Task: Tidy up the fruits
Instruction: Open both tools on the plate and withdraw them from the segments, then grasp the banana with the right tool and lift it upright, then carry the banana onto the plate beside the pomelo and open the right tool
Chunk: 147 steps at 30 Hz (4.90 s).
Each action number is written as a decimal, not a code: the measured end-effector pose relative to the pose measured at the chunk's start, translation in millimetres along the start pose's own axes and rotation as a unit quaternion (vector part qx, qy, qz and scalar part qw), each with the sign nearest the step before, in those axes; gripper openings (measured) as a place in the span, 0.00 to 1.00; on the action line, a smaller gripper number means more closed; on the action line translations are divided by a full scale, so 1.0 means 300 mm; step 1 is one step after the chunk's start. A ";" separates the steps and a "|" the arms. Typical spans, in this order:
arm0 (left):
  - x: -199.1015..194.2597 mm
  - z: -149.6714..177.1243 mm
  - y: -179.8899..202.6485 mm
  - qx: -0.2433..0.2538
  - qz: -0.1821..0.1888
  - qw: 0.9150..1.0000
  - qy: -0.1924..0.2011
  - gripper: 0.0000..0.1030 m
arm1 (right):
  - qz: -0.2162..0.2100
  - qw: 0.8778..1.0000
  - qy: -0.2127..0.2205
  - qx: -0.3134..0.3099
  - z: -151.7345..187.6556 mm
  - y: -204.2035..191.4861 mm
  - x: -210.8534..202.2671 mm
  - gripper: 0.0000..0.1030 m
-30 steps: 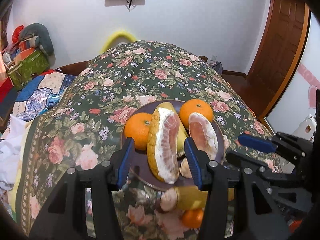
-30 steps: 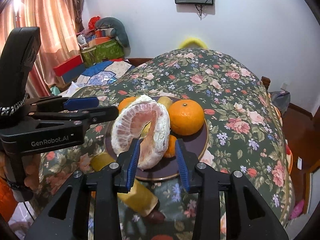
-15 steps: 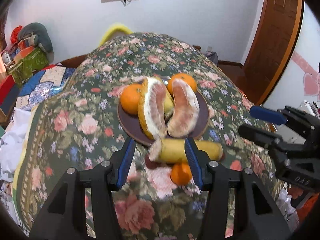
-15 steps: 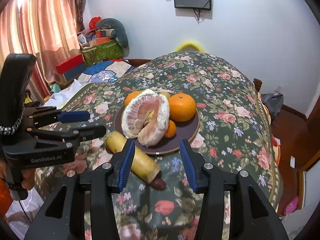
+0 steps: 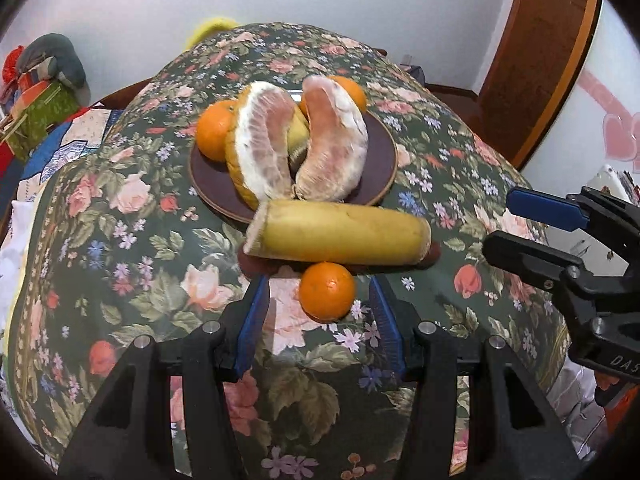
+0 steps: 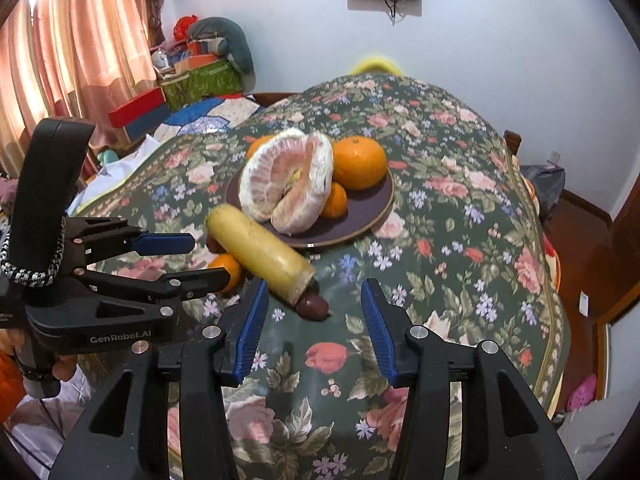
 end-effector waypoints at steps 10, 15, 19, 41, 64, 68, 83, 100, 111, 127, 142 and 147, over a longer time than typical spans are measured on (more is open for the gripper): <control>0.068 0.008 -0.003 -0.007 0.034 0.999 -0.014 0.34 | -0.016 1.000 -0.018 -0.001 0.006 -0.012 0.079 0.43; 0.066 0.009 -0.002 -0.001 0.039 0.999 -0.006 0.32 | -0.022 0.999 -0.029 -0.005 -0.002 -0.024 0.129 0.43; 0.057 0.013 -0.016 -0.005 0.043 0.999 -0.002 0.32 | -0.030 0.999 -0.037 -0.008 -0.008 -0.034 0.164 0.43; -0.046 0.047 -0.116 -0.028 0.017 0.999 0.024 0.32 | -0.048 0.996 -0.048 -0.060 0.007 -0.151 0.151 0.34; -0.159 0.136 -0.188 -0.052 0.004 0.998 0.042 0.32 | -0.034 0.997 -0.039 -0.053 0.000 -0.189 0.076 0.40; -0.144 0.127 -0.210 -0.054 0.003 0.998 0.040 0.32 | -0.038 0.997 -0.047 -0.053 -0.043 -0.194 0.132 0.40; -0.096 0.079 -0.247 -0.057 -0.006 0.998 0.039 0.32 | -0.050 0.994 -0.073 -0.062 -0.085 -0.215 0.237 0.35; -0.169 -0.012 -0.216 -0.047 -0.007 0.996 0.071 0.32 | -0.048 0.999 0.021 0.004 -0.140 -0.081 0.012 0.32; -0.150 -0.111 -0.242 -0.050 -0.014 0.995 0.084 0.32 | -0.020 0.998 0.051 0.040 -0.208 0.060 -0.030 0.32; 0.016 -0.257 -0.283 -0.050 -0.016 0.996 0.068 0.32 | -0.006 0.999 0.031 0.038 -0.268 0.127 0.114 0.32; 0.064 -0.286 -0.302 -0.060 -0.005 0.996 0.066 0.32 | -0.019 0.999 0.031 0.039 -0.320 0.130 0.201 0.32; 0.066 -0.285 -0.312 -0.066 -0.008 0.996 0.063 0.39 | -0.026 0.998 0.025 0.047 -0.326 0.139 0.212 0.33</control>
Point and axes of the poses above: each gripper's, at about its wrist camera, not at the fingertips, and x roughly the way its jaws point, y to its right, z to its underside, the point moved 6 cm from there along x, roughly the way its jaws point, and after that the axes turned 8 degrees about -y, right-handed, at the moved point
